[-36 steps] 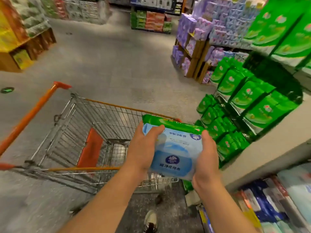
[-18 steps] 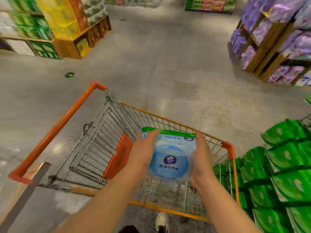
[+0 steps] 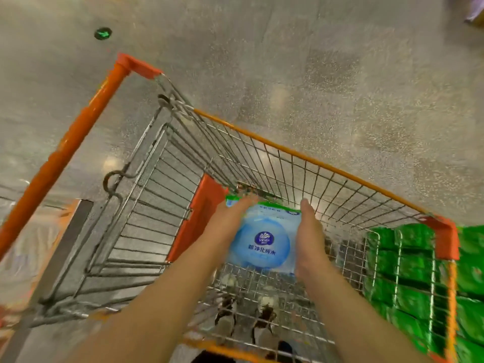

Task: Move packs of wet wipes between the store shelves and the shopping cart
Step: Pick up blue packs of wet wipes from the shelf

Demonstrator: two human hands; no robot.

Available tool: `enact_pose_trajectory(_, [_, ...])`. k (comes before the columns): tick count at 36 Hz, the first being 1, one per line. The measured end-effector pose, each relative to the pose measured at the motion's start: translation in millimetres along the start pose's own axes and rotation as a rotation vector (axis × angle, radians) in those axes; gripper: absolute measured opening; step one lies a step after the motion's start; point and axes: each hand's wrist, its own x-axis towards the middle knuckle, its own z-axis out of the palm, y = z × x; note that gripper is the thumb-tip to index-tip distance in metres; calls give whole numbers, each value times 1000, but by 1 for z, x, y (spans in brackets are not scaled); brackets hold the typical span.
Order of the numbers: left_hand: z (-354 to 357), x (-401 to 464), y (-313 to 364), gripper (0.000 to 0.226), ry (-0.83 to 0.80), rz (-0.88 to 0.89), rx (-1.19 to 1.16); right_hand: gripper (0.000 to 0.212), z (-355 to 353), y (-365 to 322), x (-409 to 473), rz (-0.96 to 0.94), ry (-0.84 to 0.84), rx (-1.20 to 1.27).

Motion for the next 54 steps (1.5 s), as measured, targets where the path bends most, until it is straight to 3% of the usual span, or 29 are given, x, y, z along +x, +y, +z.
enact_pose_trajectory(2, [-5, 29, -5, 102, -36, 12, 46, 88, 9, 5, 26, -2, 63, -42])
enact_pose_trajectory(6, [-19, 88, -15, 57, -104, 64, 261, 68, 25, 16, 76, -19, 135, -53])
enact_pose_trajectory(8, [-22, 118, -18, 64, -115, 67, 307, 92, 29, 24, 103, 30, 124, -20])
enact_pose_trajectory(10, [-24, 150, -23, 97, -105, 80, 347, 121, 27, 41, 139, 57, 117, 9])
enact_pose_trajectory(11, [-24, 163, -26, 102, -97, 104, 363, 126, 26, 48, 154, 68, 108, 4])
enact_pose_trajectory(14, [-24, 194, -30, 93, -52, 176, 419, 129, 26, 61, 195, 83, 114, -8])
enact_pose_trajectory(18, [-26, 234, -38, 42, -96, 188, 400, 127, 24, 75, 254, 62, 111, -80])
enact_pose_trajectory(21, [-32, 256, -39, 54, -71, 169, 377, 115, 34, 65, 247, 137, -69, -85])
enact_pose_trajectory(24, [-32, 271, -44, 38, -54, 166, 371, 90, 32, 63, 236, 48, -180, -153])
enact_pose_trajectory(26, [-26, 276, -48, 39, -5, 173, 380, 72, 27, 68, 236, -44, -172, -262])
enact_pose_trajectory(29, [-15, 283, -55, 70, 122, 184, 435, 42, 23, 70, 232, -119, -122, -397])
enact_pose_trajectory(31, [-9, 282, -56, 67, 202, 203, 516, 29, 21, 66, 230, -144, -77, -486])
enact_pose_trajectory(35, [1, 279, -52, 67, 260, 248, 621, 65, 31, 59, 231, -129, 33, -606])
enact_pose_trajectory(41, [2, 276, -40, 77, 227, 152, 745, 61, 33, 57, 232, -50, 27, -524])
enact_pose_trajectory(44, [0, 280, -45, 93, 230, 171, 811, 77, 32, 59, 235, -138, 49, -643])
enact_pose_trajectory(48, [3, 282, -41, 65, 228, 156, 759, 111, 34, 57, 234, -174, 95, -734])
enact_pose_trajectory(52, [4, 269, -36, 72, 239, 109, 783, 67, 29, 48, 222, -93, 42, -689])
enact_pose_trajectory(54, [3, 254, -32, 69, 250, 96, 825, 57, 19, 44, 216, -68, -6, -677])
